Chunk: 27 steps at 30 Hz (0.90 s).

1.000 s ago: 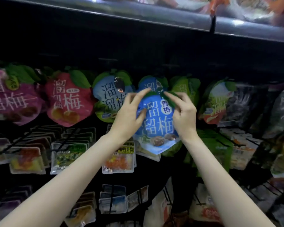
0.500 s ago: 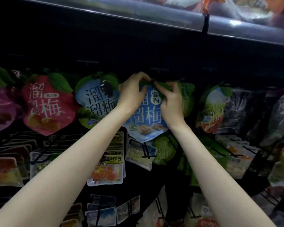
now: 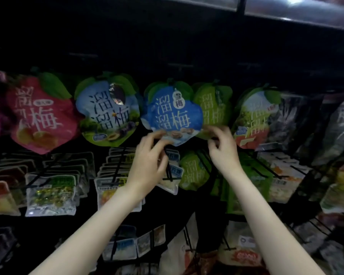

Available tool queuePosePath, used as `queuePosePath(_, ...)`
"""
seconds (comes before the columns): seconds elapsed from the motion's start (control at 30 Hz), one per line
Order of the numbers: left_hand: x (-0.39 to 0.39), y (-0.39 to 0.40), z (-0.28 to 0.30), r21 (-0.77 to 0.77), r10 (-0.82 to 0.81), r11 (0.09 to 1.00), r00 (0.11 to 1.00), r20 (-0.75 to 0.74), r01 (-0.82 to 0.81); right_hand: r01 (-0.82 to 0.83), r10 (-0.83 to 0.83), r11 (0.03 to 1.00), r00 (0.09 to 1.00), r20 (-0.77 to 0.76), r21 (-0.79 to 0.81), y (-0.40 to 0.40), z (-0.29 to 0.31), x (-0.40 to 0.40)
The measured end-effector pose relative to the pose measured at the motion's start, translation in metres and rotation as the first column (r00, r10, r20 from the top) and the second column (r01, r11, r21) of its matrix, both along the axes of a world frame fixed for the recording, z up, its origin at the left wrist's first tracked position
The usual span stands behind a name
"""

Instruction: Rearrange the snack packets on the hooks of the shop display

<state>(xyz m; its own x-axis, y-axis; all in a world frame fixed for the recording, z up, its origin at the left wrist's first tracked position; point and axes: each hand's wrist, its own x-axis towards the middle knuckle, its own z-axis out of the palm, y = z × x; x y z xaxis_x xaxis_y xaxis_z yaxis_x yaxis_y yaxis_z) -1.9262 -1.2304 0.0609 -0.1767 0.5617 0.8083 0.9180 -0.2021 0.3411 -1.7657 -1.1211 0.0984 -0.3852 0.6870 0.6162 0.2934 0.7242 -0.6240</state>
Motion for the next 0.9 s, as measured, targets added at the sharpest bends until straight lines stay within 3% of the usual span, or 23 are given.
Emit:
queuePosePath(0.1, 0.011, 0.010, -0.012, -0.248, -0.125, 0.957, 0.986, 0.111, 0.150, -0.037, 0.037, 0.996, 0.999, -0.006, -0.075, -0.002, -0.036, 0.014)
queuePosePath(0.2, 0.019, 0.018, -0.007, -0.396, -0.160, 0.898, 0.980, 0.115, 0.193, -0.008, 0.007, 1.000, 0.999, -0.043, -0.014, -0.001, -0.039, 0.025)
queuePosePath(0.27, 0.029, 0.017, -0.003, -0.379, -0.145, 0.914, 0.989, 0.027, 0.144, -0.011, 0.009, 0.999, 0.998, -0.058, -0.033, 0.003, -0.037, 0.035)
queuePosePath(0.37, 0.056, 0.020, -0.004, -0.364, -0.123, 0.928, 0.988, -0.088, 0.084, -0.049, 0.035, 0.978, 0.997, -0.073, -0.204, 0.012, -0.052, 0.051)
queuePosePath(0.5, 0.086, 0.043, -0.015, -0.408, -0.008, 0.912, 0.994, -0.113, -0.039, -0.108, 0.080, 0.935, 0.992, -0.096, -0.339, 0.022, -0.081, 0.061)
queuePosePath(0.63, 0.100, 0.072, -0.016, -0.328, 0.083, 0.942, 0.996, 0.020, -0.072, -0.274, 0.140, 0.817, 0.948, -0.285, -0.508, 0.047, -0.106, 0.058)
queuePosePath(0.7, 0.105, 0.086, -0.021, -0.334, 0.075, 0.942, 0.964, 0.256, 0.015, -0.235, 0.156, 0.832, 0.968, -0.196, -0.503, 0.062, -0.120, 0.054)
queuePosePath(0.77, 0.099, 0.098, -0.032, -0.353, 0.116, 0.933, 0.868, 0.482, 0.071, -0.213, 0.195, 0.874, 0.977, -0.086, -0.437, 0.081, -0.131, 0.046)
queuePosePath(0.9, 0.081, 0.110, -0.056, -0.418, 0.118, 0.904, 0.890, 0.440, 0.086, -0.158, 0.172, 0.951, 0.985, 0.029, -0.266, 0.119, -0.135, 0.011)
